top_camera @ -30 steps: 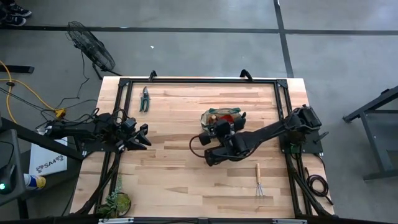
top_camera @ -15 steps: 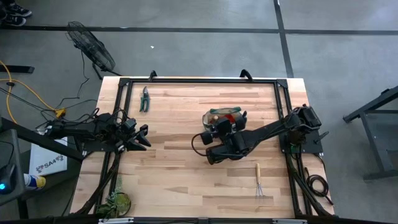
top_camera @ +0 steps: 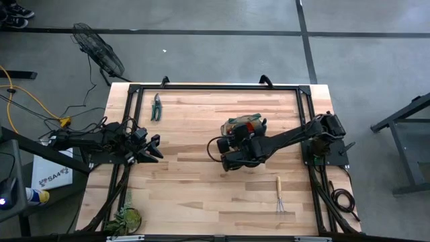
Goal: Pick & Place Garden tools in Gardening bag
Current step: Put the trowel into the gardening bag
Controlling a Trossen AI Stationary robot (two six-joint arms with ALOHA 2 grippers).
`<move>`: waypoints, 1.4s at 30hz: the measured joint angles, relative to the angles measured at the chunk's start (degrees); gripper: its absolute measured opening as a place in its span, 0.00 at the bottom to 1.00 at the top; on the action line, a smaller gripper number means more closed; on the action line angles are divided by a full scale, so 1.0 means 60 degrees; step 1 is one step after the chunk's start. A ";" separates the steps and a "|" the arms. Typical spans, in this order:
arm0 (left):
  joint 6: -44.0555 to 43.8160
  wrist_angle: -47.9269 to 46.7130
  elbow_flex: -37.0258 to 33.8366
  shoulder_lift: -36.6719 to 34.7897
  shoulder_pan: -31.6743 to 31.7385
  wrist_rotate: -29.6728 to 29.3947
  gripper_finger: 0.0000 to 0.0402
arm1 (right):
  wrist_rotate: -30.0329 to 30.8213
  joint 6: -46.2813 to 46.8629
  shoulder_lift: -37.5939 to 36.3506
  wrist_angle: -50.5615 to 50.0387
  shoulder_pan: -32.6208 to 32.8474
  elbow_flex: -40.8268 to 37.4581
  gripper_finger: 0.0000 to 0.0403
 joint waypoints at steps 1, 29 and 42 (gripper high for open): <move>0.0000 0.0000 0.0000 -0.0003 0.0000 0.0000 0.33 | -0.0027 0.0003 0.0000 -0.0019 0.0038 0.0000 0.15; 0.0000 0.0022 0.0000 -0.0003 0.0000 0.0055 0.33 | -0.0423 -0.0216 -0.0397 -0.0238 0.0639 -0.0004 0.24; 0.0000 0.0025 0.0000 0.0000 0.0000 0.0058 0.33 | -0.1047 0.0017 -0.1198 -0.0301 0.0614 -0.0004 0.31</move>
